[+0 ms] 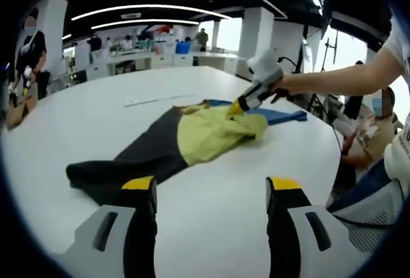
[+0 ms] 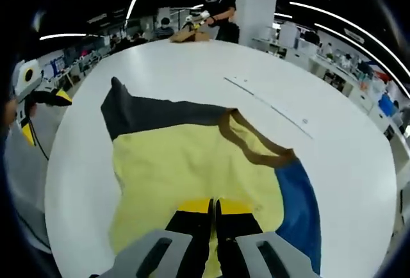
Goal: Fold the garment on the visible template until the final outline fits inside the template.
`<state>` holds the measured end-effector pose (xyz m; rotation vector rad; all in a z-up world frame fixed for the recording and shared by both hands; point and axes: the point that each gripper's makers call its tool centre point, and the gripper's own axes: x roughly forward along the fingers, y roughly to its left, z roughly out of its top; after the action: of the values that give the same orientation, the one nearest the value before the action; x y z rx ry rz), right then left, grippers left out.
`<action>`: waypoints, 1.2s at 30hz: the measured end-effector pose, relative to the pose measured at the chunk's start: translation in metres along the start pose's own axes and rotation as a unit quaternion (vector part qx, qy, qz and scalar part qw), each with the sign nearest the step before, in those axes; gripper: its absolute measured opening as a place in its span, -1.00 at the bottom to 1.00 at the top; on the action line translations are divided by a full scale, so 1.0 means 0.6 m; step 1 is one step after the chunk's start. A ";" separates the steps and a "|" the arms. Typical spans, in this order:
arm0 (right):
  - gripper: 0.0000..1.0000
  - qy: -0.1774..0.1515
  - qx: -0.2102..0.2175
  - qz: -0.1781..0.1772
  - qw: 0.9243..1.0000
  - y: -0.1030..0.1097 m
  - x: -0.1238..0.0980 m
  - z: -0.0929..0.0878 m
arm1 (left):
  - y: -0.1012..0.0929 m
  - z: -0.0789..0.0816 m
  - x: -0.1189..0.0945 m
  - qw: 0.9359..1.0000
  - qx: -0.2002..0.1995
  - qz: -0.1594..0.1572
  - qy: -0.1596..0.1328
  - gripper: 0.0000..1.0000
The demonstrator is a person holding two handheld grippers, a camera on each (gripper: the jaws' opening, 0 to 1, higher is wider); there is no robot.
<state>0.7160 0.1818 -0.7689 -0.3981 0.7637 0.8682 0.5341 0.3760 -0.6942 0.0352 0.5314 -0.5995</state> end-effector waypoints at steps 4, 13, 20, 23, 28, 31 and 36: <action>-1.00 -0.003 0.022 -0.002 1.000 -0.006 0.001 -0.002 | -0.002 0.004 0.005 1.000 0.000 -0.003 0.001 0.30; -0.64 -0.079 0.094 0.026 0.992 0.008 -0.052 0.038 | -0.010 0.022 0.014 1.000 0.001 -0.016 -0.002 0.28; -0.31 -0.103 0.097 0.049 0.989 0.037 -0.102 0.039 | -0.021 0.045 0.033 0.999 -0.017 -0.034 -0.012 0.26; -0.24 -0.106 0.097 0.058 0.988 0.047 -0.117 0.034 | -0.027 0.054 0.044 0.999 -0.015 -0.043 -0.016 0.24; -0.17 -0.104 0.087 0.068 0.988 0.068 -0.140 0.022 | -0.034 0.067 0.065 0.998 -0.010 -0.056 -0.016 0.23; -0.17 -0.107 0.086 0.074 0.988 0.079 -0.154 0.015 | -0.039 0.076 0.078 0.998 -0.011 -0.064 -0.018 0.21; -0.17 -0.105 0.077 0.076 0.988 0.098 -0.170 -0.002 | -0.051 0.089 0.102 0.997 -0.006 -0.076 -0.019 0.17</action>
<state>0.6263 0.1615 -0.6950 -0.1087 0.6656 0.9704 0.5851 0.3087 -0.6744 -0.0279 0.5035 -0.7451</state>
